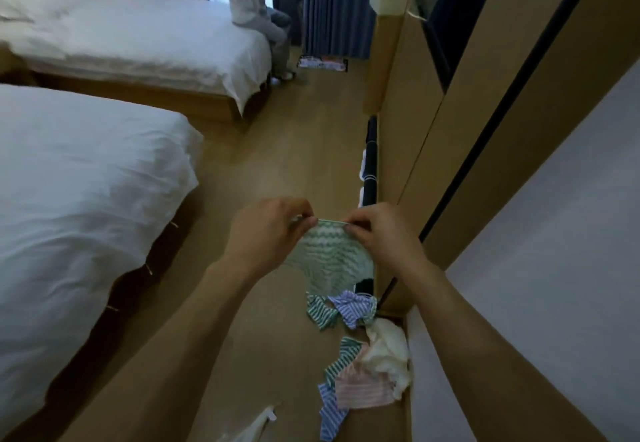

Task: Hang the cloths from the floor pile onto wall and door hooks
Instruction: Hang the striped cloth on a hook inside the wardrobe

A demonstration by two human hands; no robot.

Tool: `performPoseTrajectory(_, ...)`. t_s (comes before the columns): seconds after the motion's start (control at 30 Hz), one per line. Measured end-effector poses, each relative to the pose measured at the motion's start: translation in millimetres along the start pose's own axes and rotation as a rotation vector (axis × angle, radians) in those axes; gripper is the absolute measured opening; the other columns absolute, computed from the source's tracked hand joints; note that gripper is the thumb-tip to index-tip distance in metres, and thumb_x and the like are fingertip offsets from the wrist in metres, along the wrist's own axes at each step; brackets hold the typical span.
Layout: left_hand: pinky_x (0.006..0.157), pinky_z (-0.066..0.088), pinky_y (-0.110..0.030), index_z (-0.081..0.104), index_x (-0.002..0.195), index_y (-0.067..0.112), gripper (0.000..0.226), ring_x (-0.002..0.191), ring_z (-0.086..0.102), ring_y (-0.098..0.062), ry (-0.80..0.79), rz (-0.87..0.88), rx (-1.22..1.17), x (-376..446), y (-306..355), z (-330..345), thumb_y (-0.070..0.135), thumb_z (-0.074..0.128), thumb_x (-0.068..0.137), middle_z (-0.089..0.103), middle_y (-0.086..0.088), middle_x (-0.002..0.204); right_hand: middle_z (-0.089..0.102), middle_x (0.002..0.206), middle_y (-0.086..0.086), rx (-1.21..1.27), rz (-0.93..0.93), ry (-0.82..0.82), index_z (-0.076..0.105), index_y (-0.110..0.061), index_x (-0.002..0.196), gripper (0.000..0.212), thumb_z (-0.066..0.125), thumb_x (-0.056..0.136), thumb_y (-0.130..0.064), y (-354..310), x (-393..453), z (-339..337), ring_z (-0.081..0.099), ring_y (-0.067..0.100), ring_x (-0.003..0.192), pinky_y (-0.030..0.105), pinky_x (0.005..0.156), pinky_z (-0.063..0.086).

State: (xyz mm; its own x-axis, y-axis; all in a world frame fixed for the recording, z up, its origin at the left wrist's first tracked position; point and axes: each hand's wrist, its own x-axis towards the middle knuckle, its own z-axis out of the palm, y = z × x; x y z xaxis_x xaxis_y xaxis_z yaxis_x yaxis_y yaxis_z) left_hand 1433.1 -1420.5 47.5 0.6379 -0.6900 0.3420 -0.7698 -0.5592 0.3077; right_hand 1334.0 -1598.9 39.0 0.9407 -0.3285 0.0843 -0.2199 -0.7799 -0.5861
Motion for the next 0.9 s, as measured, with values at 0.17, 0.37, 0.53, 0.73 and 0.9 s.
performPoseTrajectory(0.17, 0.065, 0.050, -0.033, 0.071, 0.094, 0.036, 0.025, 0.081, 0.063, -0.014, 0.018, -0.128, 0.031, -31.0, -9.0, -42.5, 0.053, 0.053, 0.091, 0.070, 0.010, 0.088, 0.070, 0.082, -0.002, 0.014, -0.150, -0.026, 0.073, -0.016, 0.086, 0.013, 0.061, 0.089, -0.017, -38.3, 1.4, -1.6, 0.062, 0.011, 0.077, 0.034, 0.072, 0.051)
performPoseTrajectory(0.37, 0.053, 0.032, -0.022, 0.072, 0.087, 0.034, 0.017, 0.075, 0.058, -0.008, 0.153, -0.294, 0.116, -87.4, -12.3, -75.7, 0.048, 0.062, 0.087, 0.064, 0.013, 0.082, 0.057, 0.067, -0.017, 0.063, -0.377, -0.097, 0.070, -0.020, 0.082, 0.013, 0.060, 0.087, -0.013, -81.0, -0.5, 14.9, 0.053, 0.000, 0.067, 0.013, 0.060, 0.035)
performPoseTrajectory(0.53, 0.061, 0.042, -0.028, 0.072, 0.090, 0.030, 0.014, 0.080, 0.064, -0.015, 0.220, -0.456, 0.146, -149.8, -9.7, -102.8, 0.040, 0.063, 0.090, 0.070, 0.009, 0.087, 0.053, 0.063, -0.023, 0.134, -0.599, -0.208, 0.071, -0.019, 0.082, 0.010, 0.063, 0.086, -0.015, -127.9, -18.2, 30.7, 0.052, -0.017, 0.068, 0.001, 0.060, 0.034)
performPoseTrajectory(0.73, 0.067, 0.052, -0.035, 0.071, 0.088, 0.028, 0.017, 0.076, 0.064, -0.012, 0.326, -0.650, 0.157, -231.7, 5.9, -145.0, 0.041, 0.061, 0.091, 0.070, 0.009, 0.080, 0.071, 0.077, -0.012, 0.221, -0.800, -0.385, 0.076, -0.021, 0.089, 0.014, 0.065, 0.089, -0.030, -188.2, -54.4, 52.8, 0.062, 0.001, 0.072, 0.017, 0.064, 0.046)
performPoseTrajectory(0.9, 0.068, 0.052, -0.030, 0.074, 0.092, 0.033, 0.026, 0.075, 0.064, -0.003, 0.400, -0.738, 0.111, -290.5, 17.3, -179.8, 0.053, 0.059, 0.088, 0.072, 0.013, 0.082, 0.062, 0.065, -0.024, 0.290, -0.915, -0.439, 0.075, -0.023, 0.084, 0.010, 0.068, 0.088, -0.029, -236.6, -84.4, 74.2, 0.059, -0.006, 0.065, 0.007, 0.059, 0.039)
